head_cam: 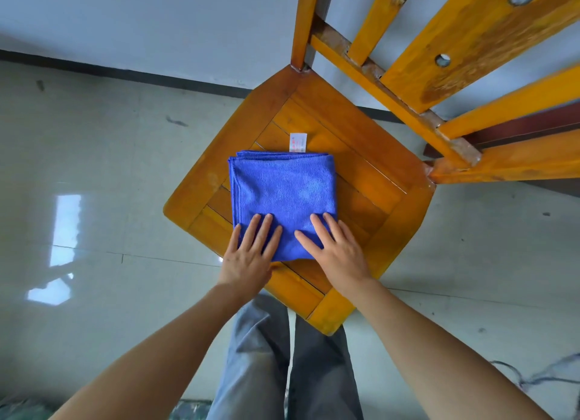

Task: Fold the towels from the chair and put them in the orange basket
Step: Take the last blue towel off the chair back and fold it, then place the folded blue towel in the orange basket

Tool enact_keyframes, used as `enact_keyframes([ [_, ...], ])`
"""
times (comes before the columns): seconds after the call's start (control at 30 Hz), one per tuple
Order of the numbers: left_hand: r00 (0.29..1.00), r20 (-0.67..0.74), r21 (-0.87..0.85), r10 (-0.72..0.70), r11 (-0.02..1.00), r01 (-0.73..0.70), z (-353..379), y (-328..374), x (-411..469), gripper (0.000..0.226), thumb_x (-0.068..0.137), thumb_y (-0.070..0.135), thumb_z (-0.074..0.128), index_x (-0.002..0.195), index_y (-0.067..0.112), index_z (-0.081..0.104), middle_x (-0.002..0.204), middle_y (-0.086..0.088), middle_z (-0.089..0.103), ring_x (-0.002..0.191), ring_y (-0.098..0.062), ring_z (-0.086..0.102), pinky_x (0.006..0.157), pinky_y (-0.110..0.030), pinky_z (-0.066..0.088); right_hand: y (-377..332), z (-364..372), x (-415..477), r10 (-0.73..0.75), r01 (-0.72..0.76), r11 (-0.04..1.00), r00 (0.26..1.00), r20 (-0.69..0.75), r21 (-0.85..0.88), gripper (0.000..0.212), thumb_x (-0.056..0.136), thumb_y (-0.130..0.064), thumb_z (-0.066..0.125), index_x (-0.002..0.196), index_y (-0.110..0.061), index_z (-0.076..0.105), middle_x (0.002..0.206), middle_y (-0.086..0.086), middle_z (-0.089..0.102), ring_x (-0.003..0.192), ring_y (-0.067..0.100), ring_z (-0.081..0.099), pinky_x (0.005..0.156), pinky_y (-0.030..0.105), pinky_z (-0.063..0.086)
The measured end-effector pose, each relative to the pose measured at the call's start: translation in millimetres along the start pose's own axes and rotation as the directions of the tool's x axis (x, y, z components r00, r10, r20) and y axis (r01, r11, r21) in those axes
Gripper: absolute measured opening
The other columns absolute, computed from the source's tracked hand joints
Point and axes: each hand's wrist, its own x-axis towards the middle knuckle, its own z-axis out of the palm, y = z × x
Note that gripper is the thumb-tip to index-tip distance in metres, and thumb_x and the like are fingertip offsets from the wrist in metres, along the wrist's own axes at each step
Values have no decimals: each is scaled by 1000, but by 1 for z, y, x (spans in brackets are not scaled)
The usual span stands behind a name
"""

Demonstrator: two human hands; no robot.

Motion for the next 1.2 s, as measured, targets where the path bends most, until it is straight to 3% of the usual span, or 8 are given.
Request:
enact_keyframes([
  [0.1,991,-132,-43,-12,999,7,2,-4,4,50,80,18,37,129,20,42,132,-7,57,116,-26,59,94,-45,46,-1,-1,6,-15,15,1000,995,-97,-3,40,81,-13,39,102,-25,71,108,14,68,96,36,66,78,38,55],
  [0.23,975,-218,9,50,999,-49,1,-17,7,49,76,11,52,124,20,49,124,-9,62,109,-27,62,86,-44,50,0,-8,9,-4,11,999,986,-165,46,22,74,-10,61,90,-20,73,92,11,71,81,32,67,62,30,56],
  [0.43,971,-232,-171,60,980,-102,-22,-20,16,23,66,7,59,84,12,73,85,-6,73,75,-23,71,53,-26,53,0,-30,-11,-8,21,996,990,-144,88,43,51,-15,89,90,-12,71,79,10,68,69,27,66,51,25,53],
  [0.5,987,-149,-233,68,967,-102,-40,-19,9,31,52,2,78,81,11,70,76,-5,71,65,-23,69,46,-25,51,2,-50,-19,-17,29,996,989,-145,84,45,48,-12,90,88,-11,71,76,9,67,65,25,64,47,23,50],
  [0.63,996,-82,-272,-39,962,15,-105,-17,-14,40,40,2,84,73,13,66,60,-2,63,50,-24,60,39,-22,43,6,-113,-26,-78,87,996,970,-232,28,44,44,1,83,85,-10,70,71,8,64,58,25,60,41,21,44],
  [0.83,955,-213,-273,-207,951,146,-193,-16,-71,63,39,9,87,88,18,51,62,-3,63,50,-24,61,37,-23,44,-9,-211,-27,-262,246,965,921,-288,-91,46,38,8,74,80,-9,69,71,10,64,61,29,62,34,24,43],
  [1.03,868,-375,-186,-326,943,274,-250,-12,-134,70,40,9,87,95,19,45,70,-1,67,56,-23,64,42,-22,48,-27,-292,-23,-593,528,805,725,-350,-271,48,34,6,81,77,-13,69,68,6,64,58,22,61,36,22,44],
  [1.2,701,-559,-124,-443,881,457,-309,-18,-201,67,45,7,87,97,19,47,76,2,69,60,-19,66,45,-20,47,-73,-366,-11,-777,641,626,472,-416,-443,41,43,4,80,78,-14,68,70,5,65,56,21,60,38,20,46],
])
